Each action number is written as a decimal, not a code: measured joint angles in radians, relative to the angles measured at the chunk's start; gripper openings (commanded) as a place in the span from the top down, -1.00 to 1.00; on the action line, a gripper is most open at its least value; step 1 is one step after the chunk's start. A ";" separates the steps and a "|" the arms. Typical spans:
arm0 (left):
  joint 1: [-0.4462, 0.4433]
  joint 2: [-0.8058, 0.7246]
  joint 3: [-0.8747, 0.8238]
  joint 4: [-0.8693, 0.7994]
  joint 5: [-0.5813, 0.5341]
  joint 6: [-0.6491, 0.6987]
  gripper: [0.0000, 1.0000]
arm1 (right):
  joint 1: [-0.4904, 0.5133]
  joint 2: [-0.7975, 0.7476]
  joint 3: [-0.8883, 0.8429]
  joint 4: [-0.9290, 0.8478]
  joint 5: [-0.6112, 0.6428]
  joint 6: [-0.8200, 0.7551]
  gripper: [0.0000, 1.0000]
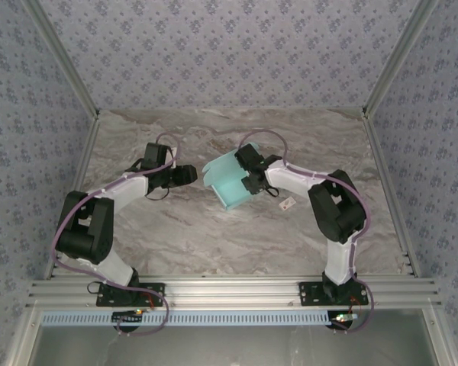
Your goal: Fold the paper box
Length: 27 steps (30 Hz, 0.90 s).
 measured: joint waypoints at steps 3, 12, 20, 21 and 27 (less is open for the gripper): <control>0.000 0.000 -0.005 0.008 0.000 0.000 -0.24 | -0.006 -0.041 -0.030 0.005 -0.045 0.034 0.22; 0.000 0.000 -0.017 0.020 0.000 0.000 -0.24 | -0.019 -0.166 -0.138 0.059 -0.168 0.122 0.07; 0.000 -0.050 -0.068 0.020 0.001 -0.014 -0.26 | -0.084 -0.427 -0.296 0.057 -0.157 0.199 -0.26; 0.000 -0.066 -0.077 0.021 0.003 -0.017 -0.26 | -0.107 -0.461 -0.314 0.055 -0.159 0.208 -0.31; -0.010 -0.135 -0.123 0.035 0.028 -0.035 -0.26 | -0.251 -0.436 -0.334 0.023 -0.187 0.215 -0.58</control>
